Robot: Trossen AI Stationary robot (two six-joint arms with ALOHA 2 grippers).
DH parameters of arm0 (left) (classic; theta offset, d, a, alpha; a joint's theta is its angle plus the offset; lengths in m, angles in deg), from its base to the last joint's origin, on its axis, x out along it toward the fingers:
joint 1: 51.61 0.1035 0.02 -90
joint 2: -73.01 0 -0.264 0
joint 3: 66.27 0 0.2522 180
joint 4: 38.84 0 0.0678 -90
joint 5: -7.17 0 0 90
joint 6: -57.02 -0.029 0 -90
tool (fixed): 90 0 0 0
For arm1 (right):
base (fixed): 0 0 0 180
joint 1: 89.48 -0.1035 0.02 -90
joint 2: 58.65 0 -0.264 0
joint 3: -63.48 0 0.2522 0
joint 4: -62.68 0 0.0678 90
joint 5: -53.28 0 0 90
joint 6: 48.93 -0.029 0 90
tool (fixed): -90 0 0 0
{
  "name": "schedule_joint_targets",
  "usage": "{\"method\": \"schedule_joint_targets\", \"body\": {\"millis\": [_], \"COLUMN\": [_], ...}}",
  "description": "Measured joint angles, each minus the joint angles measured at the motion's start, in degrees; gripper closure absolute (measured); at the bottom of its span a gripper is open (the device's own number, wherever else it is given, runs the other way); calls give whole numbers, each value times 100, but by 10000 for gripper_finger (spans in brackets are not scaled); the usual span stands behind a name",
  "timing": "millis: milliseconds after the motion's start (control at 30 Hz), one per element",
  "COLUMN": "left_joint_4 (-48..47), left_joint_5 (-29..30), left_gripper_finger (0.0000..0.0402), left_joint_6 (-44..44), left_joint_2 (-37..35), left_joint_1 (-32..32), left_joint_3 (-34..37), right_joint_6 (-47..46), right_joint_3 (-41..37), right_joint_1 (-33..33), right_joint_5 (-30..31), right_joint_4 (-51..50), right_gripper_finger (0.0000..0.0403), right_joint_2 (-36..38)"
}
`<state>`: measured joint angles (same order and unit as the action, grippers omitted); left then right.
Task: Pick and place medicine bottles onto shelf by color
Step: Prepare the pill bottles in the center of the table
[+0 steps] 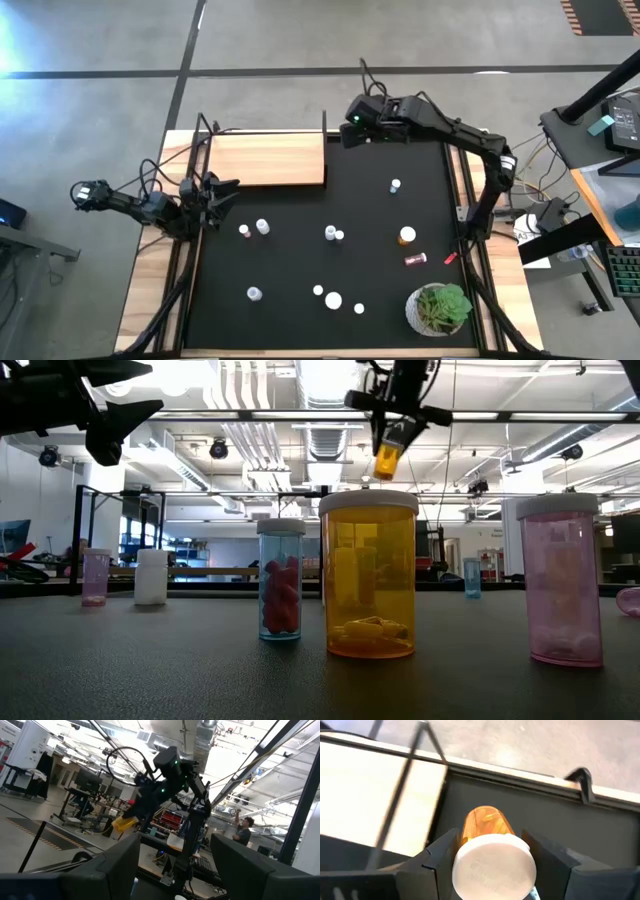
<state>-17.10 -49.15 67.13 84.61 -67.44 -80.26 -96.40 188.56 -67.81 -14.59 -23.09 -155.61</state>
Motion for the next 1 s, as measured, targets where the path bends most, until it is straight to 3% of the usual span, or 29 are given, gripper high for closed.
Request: {"method": "schedule_joint_targets", "body": {"millis": [300,500,1000], "left_joint_4": [-1,1,5], "left_joint_5": [-1,-1,1], "left_gripper_finger": [173,173,173], "left_joint_6": [-2,0,-2], "left_joint_2": [1,-1,23], "left_joint_1": [2,0,1], "left_joint_3": [0,0,0], "right_joint_6": [759,586,-1370], "right_joint_3": [1286,2338,2329], "right_joint_1": [-523,-979,-1726], "right_joint_5": [-213,-110,-105], "right_joint_4": [-247,-744,-155], "right_gripper_finger": [212,212,211], "right_joint_2": [-887,-1555,-1867]}}
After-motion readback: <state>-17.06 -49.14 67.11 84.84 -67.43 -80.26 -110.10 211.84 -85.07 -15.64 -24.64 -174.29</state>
